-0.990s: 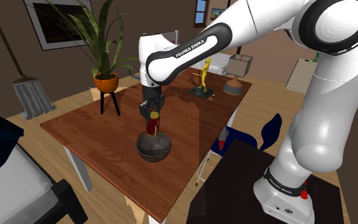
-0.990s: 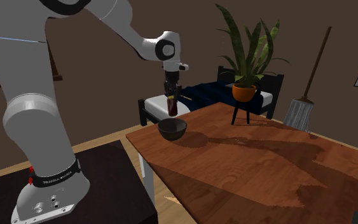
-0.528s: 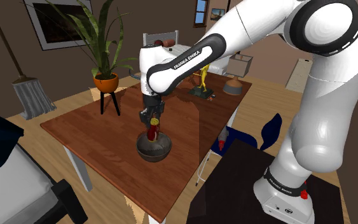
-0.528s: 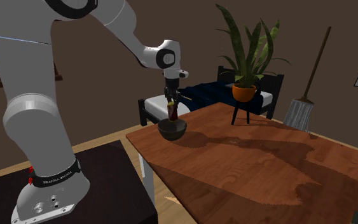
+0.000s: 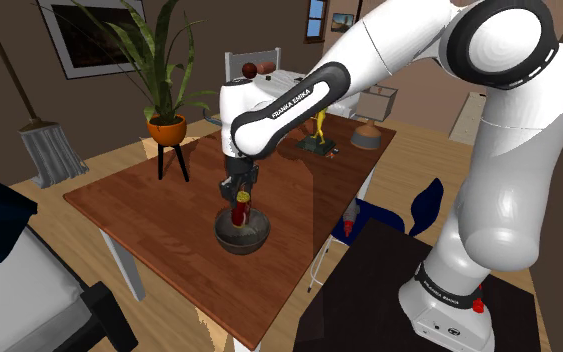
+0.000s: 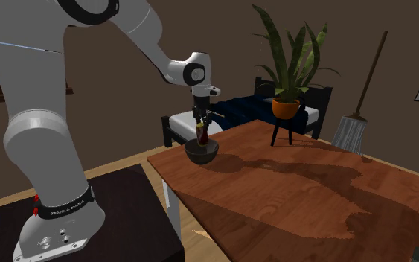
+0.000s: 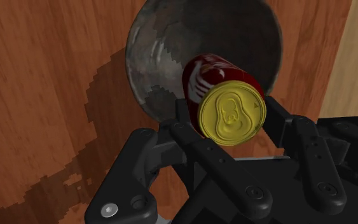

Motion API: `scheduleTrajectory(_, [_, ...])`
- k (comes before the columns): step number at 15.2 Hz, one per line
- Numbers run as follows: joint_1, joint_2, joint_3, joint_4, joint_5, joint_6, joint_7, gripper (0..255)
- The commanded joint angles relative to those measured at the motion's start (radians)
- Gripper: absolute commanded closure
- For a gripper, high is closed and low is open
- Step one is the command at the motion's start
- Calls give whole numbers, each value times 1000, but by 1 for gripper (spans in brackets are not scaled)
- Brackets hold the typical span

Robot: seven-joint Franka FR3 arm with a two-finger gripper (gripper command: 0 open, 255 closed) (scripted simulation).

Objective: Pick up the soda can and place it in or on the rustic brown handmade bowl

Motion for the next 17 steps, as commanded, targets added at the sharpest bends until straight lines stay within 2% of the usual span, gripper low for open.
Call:
scheduleTrajectory(1, [0, 0, 0, 0, 0, 0, 0, 255])
scheduleTrajectory(3, [0, 0, 0, 0, 0, 0, 0, 255])
scheduleTrajectory(4, [0, 0, 0, 0, 0, 0, 0, 0])
scheduleTrajectory(9, [0, 0, 0, 0, 0, 1, 0, 0])
scheduleTrajectory(13, [-3, -70, 4, 46, 16, -115, -11, 0])
scheduleTrajectory(17, [-3, -70, 4, 46, 16, -115, -11, 0])
